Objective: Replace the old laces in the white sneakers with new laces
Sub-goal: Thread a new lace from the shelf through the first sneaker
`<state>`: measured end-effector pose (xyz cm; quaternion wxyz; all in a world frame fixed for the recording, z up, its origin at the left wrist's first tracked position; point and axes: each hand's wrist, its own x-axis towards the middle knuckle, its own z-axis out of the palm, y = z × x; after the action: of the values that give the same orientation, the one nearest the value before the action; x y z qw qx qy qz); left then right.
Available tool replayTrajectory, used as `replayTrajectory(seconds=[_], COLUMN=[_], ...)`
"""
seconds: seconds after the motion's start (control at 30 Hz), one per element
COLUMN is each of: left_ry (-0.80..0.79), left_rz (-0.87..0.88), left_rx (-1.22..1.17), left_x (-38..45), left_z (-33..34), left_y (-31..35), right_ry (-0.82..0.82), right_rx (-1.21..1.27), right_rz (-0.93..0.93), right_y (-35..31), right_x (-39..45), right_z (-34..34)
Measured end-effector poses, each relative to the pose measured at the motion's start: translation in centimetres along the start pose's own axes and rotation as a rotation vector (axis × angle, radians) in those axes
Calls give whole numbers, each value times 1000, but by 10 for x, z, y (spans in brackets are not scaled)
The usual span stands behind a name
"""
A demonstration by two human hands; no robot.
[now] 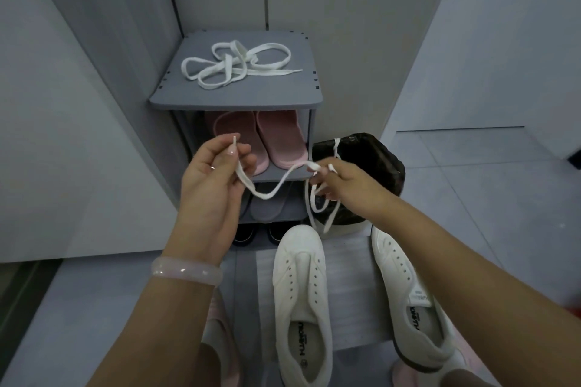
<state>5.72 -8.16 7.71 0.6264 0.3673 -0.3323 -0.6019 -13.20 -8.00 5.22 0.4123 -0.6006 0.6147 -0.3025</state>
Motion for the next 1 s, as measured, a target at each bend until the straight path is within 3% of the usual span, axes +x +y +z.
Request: replayTrajectory(seconds=[0.1,0.23,0.33,0.5,0.73,1.0], left_ry=[-13,-23,5,-43,-166,-300], left_rz=[-8,26,46,-97,-195,-154], left_rx=[102,220,392,719,1080,1164], left_x=[-1,0,0,-3,-6,-19], left_z=[2,1,-1,-2,-2,8], left_y=[-5,-7,-8,-21,-45,-36], right_ry=[69,255,199,8,66,14], right_rx=[-173,-51,-86,-155,-146,-16], right_rz=[59,143,208,307,471,275], right_y=[19,34,49,74,105,76], right_x=[0,-5,-13,-32,-49,-17], right_z=[-2,-7,-6,-4,-9,9])
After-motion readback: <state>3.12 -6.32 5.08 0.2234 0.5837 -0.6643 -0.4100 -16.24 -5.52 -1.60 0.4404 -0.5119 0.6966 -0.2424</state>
